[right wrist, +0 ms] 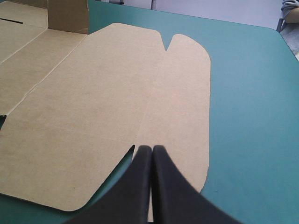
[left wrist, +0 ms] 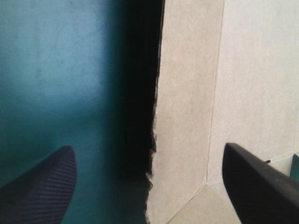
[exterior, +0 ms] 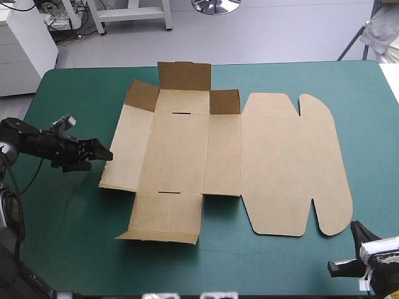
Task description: Fold the box
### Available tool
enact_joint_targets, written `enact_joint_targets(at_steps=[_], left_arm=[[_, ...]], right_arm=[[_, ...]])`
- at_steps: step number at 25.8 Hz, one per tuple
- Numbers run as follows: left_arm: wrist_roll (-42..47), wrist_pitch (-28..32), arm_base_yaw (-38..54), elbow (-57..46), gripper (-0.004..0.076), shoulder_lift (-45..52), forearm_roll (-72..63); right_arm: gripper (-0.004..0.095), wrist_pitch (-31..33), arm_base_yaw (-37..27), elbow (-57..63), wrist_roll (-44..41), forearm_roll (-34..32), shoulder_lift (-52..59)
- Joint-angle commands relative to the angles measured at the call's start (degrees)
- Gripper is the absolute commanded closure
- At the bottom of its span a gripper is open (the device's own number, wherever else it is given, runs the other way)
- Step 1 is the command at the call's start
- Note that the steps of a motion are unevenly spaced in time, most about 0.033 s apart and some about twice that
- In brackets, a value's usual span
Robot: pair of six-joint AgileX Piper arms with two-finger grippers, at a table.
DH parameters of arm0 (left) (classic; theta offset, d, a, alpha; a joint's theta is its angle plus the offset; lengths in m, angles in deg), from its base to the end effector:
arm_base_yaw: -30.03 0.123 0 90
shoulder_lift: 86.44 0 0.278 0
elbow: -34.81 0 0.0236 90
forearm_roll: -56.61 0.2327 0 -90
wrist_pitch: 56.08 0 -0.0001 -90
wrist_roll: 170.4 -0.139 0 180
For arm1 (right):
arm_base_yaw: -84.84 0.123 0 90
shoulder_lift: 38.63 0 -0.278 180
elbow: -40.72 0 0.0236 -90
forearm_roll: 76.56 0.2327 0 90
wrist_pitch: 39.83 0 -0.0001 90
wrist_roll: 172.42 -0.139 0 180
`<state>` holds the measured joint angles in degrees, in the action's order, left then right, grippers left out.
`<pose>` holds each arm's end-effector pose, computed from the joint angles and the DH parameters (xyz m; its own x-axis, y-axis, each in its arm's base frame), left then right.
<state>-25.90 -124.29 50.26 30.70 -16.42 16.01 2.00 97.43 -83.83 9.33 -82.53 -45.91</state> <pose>0.3331 0.0332 0.2003 -0.9646 -0.0952 -0.2459 0.0594 0.8302 -0.5543 0.0553 0.0025 0.2512 -0.2250 -0.1607 -0.9610 -0.1772 0.9766 -0.1219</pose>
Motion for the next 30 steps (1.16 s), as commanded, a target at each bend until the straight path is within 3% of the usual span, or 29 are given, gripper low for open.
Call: enact_joint_targets(at_steps=[1, 8, 16, 18, 20, 24, 30], left_arm=[[0.5, -1.0, 0.0, 1.6, 0.0067, 2.4, -3.7], [0.6, -5.8, -6.0, 1.6, 0.0068, -3.6, -8.0], [3.6, -6.0, -9.4, 1.6, 0.0097, -5.2, -8.2], [6.2, -6.0, -9.3, 1.6, 0.0166, -5.2, -8.1], [6.6, -6.0, -9.3, 1.6, 0.0297, -5.2, -8.0], [6.6, -6.0, -9.4, 1.6, 0.0729, -5.2, -4.9], [8.1, -6.2, -9.4, 4.2, 0.0734, -4.2, 2.0]], right_arm=[[0.0927, -4.6, -0.3, -1.6, 0.3, -0.4, 1.7], [0.0927, -4.6, -0.3, -1.6, 0.3, -0.4, 1.7], [0.0927, -4.6, -0.3, -1.6, 0.3, -0.4, 1.7], [0.0927, -4.6, -0.3, -1.6, 0.3, -0.4, 1.7], [0.0927, -4.6, -0.3, -1.6, 0.3, -0.4, 1.7], [0.0927, -4.6, -0.3, -1.6, 0.3, -0.4, 1.7], [0.0927, -4.6, -0.3, -1.6, 0.3, -0.4, 1.7]])
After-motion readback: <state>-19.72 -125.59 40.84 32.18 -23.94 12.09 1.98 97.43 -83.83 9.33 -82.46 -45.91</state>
